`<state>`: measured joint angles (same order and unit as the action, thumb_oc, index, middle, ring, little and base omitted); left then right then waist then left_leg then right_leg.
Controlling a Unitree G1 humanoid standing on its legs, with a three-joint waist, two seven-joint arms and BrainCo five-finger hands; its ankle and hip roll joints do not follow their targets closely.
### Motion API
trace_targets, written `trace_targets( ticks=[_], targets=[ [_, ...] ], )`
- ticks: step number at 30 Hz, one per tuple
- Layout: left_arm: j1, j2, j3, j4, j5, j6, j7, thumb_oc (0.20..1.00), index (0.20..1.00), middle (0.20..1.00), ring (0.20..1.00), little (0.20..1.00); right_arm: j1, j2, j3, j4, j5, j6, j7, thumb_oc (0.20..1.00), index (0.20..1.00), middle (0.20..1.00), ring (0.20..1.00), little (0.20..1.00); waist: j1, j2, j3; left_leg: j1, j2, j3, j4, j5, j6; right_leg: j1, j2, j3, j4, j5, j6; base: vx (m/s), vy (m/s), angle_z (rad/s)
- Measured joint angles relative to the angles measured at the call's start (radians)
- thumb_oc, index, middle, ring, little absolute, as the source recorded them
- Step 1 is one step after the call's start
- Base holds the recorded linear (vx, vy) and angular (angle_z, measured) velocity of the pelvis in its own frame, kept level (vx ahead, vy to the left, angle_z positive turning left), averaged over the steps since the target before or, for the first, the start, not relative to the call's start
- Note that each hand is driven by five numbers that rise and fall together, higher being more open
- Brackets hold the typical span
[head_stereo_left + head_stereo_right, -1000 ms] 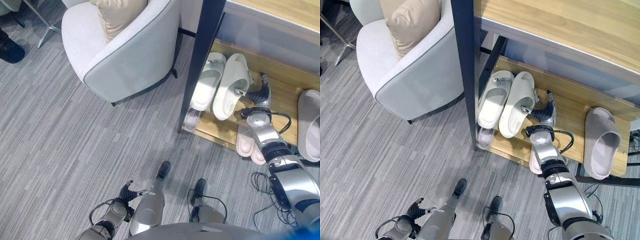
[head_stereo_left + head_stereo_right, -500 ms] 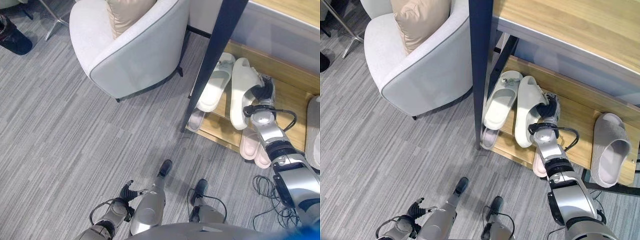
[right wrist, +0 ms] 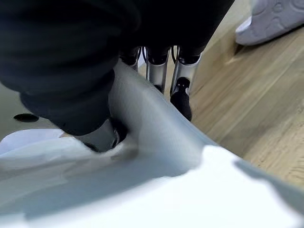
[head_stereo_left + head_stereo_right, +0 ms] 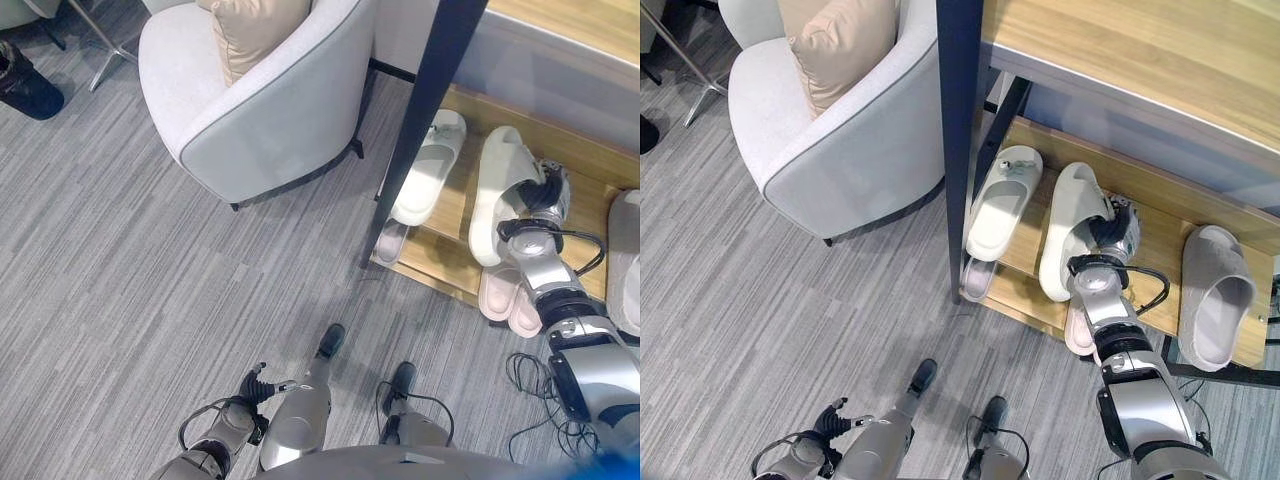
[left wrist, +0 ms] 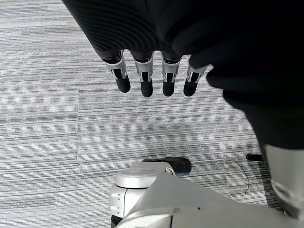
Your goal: Arrange the slippers neatly on the shoe rack.
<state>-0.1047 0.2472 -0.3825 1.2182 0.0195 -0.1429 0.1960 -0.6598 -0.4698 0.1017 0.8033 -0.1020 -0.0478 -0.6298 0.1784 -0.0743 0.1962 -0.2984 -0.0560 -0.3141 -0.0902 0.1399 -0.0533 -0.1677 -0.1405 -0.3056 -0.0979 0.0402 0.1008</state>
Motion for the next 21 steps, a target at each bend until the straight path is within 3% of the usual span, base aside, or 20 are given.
trace_targets(
  ticks=[13, 21],
  targets=[
    [0.01, -0.004, 0.04, 0.01, -0.013, 0.009, -0.024, 1.0, 1.0, 1.0, 1.0, 1.0, 0.054, 0.068, -0.049, -0.044, 0.022, -0.004, -0.004, 1.0, 1.0, 1.0, 1.0, 1.0, -0.006, 0.0, -0.006, 0.006, -0.001, 0.008, 0.001, 0.0, 0.0, 0.003, -0.002, 0.011, 0.004, 0.002, 0.002, 0.0, 0.001, 0.0],
    [0.04, -0.034, 0.075, 0.022, -0.05, 0.022, -0.047, 1.0, 1.0, 1.0, 1.0, 1.0, 0.184, 0.131, -0.144, -0.163, 0.063, -0.031, -0.05, 1.0, 1.0, 1.0, 1.0, 1.0, -0.028, 0.037, -0.036, 0.025, -0.001, 0.022, 0.0, 0.0, 0.0, 0.016, -0.005, 0.024, 0.001, 0.006, 0.002, 0.0, 0.009, -0.05]
  ],
)
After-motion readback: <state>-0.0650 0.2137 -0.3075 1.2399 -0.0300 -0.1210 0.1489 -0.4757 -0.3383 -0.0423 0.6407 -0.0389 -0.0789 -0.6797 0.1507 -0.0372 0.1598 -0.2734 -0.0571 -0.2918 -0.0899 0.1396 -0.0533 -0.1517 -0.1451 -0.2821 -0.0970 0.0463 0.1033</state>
